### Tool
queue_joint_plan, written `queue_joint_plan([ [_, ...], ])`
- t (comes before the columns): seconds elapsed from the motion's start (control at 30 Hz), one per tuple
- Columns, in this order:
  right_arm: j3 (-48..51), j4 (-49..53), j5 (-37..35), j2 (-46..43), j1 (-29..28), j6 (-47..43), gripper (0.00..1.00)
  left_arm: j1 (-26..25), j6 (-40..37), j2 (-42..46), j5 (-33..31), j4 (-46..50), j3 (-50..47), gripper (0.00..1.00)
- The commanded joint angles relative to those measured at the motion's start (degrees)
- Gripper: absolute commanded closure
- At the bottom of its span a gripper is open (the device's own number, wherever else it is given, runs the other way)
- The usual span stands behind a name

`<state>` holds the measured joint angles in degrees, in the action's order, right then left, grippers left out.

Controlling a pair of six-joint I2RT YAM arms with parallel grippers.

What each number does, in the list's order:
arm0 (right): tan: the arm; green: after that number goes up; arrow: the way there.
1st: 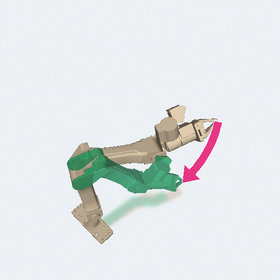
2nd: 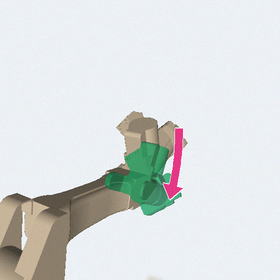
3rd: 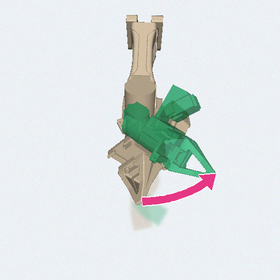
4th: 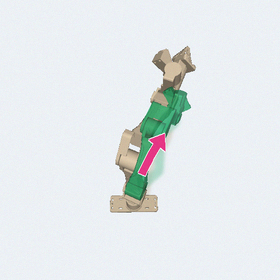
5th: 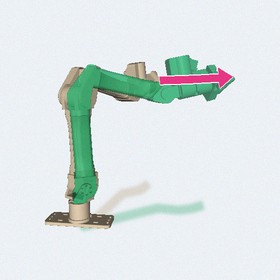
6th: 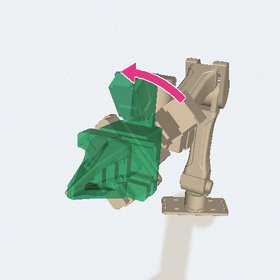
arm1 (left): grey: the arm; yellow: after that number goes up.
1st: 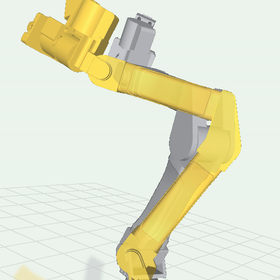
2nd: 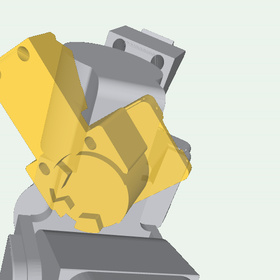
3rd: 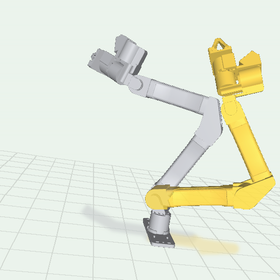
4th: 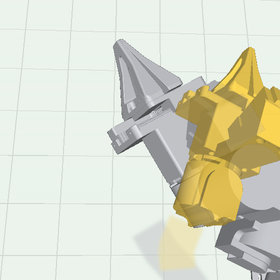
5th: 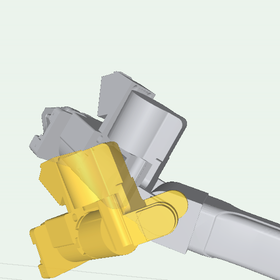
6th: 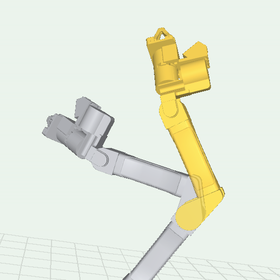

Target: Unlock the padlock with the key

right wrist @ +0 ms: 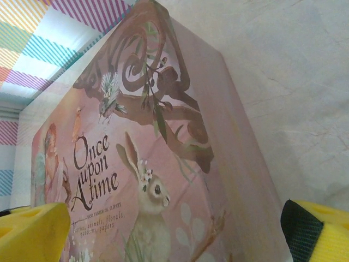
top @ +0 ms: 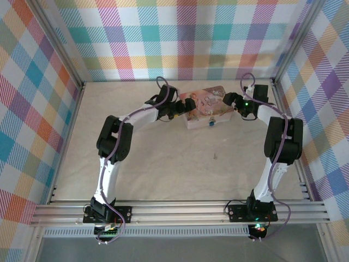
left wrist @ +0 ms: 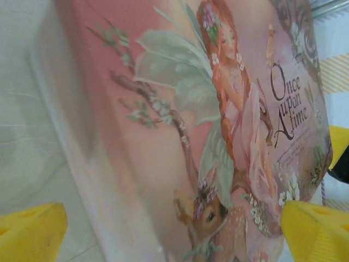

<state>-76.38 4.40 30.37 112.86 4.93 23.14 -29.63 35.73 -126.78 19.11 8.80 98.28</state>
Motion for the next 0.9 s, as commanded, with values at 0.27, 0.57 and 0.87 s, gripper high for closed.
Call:
queue_joint_plan([
  [0.27, -2.49, 1.64, 7.77, 1.18, -0.72, -2.11, 0.0, -1.82, -0.51, -4.86, 4.6, 4.99, 7.93, 0.0],
  [0.57, 3.72, 0.15, 9.62, -3.49, -2.88, -1.87, 0.0, -1.84, -3.63, -0.06, 1.44, 5.76, 2.89, 0.01],
  [0.87, 15.94, -5.58, 10.55, -10.18, -5.8, 0.79, 0.0, -1.75, -4.83, 9.29, -1.08, 2.99, -8.93, 0.0],
])
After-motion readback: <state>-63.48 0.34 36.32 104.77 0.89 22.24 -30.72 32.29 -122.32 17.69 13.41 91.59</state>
